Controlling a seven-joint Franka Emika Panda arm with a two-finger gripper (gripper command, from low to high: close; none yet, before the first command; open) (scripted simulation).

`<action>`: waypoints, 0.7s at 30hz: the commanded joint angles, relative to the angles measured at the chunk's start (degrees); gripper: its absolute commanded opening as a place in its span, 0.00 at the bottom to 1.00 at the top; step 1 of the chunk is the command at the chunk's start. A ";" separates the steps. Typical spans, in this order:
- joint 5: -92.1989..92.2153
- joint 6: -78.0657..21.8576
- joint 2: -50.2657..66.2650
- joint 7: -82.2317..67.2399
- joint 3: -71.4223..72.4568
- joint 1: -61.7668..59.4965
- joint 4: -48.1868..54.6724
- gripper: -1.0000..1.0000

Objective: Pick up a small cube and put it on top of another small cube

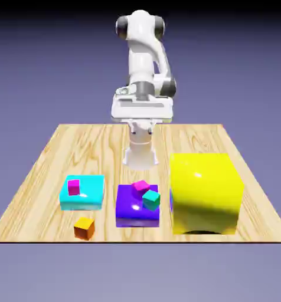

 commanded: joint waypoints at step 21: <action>21.19 -32.84 43.61 -13.24 -29.21 14.00 29.39 0.50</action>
